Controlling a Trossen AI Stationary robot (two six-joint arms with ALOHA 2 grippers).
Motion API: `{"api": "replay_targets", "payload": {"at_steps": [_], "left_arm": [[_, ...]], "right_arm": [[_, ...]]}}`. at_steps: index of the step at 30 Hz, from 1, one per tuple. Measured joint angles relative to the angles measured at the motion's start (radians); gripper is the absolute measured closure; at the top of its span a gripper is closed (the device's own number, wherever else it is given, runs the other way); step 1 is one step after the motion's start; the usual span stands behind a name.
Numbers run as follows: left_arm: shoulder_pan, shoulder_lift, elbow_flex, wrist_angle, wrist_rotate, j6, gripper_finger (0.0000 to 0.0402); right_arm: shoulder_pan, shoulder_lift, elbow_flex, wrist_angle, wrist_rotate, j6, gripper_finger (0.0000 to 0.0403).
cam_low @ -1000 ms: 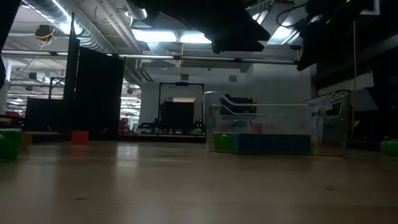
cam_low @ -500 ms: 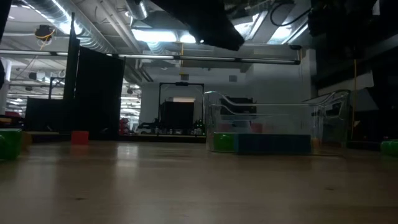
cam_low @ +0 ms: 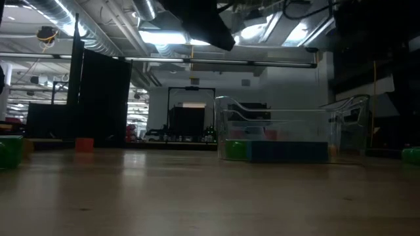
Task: Sort blocks by size
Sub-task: Put the top large green 4 stud game piece into the bottom transparent bin
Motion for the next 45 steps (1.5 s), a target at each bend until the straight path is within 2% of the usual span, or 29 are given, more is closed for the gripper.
{"api": "replay_targets", "payload": {"at_steps": [4, 8, 18, 22, 25, 29, 40, 45], "left_arm": [[0.000, 0.000, 0.000, -0.011, 0.000, -0.007, 0.0183], [0.000, 0.000, 0.000, -0.011, 0.000, -0.009, 0.0183], [0.000, 0.000, 0.000, -0.012, 0.000, -0.042, 0.0183], [0.000, 0.000, 0.000, -0.012, 0.000, -0.052, 0.0183], [0.000, 0.000, 0.000, -0.014, 0.000, -0.053, 0.0183], [0.000, 0.000, 0.000, -0.011, 0.000, -0.054, 0.0183], [0.000, 0.000, 0.000, -0.017, 0.000, -0.093, 0.0183], [0.000, 0.000, 0.000, -0.017, 0.000, -0.095, 0.0183]], "right_arm": [[0.143, 0.012, 0.000, -0.038, 0.183, -0.100, 0.0305], [0.272, 0.045, 0.000, -0.106, 0.310, -0.106, 0.0327], [0.496, 0.238, 0.000, -0.158, 0.518, 0.130, 0.0376], [0.553, 0.334, 0.000, -0.229, 0.539, 0.211, 0.0397], [0.602, 0.401, 0.000, -0.286, 0.540, 0.270, 0.0396], [0.656, 0.452, -0.014, -0.267, 0.559, 0.298, 0.0391], [0.767, 0.462, -0.186, -0.161, 0.571, 0.465, 0.0394], [0.764, 0.462, -0.253, -0.147, 0.645, 0.515, 0.0399]]}}
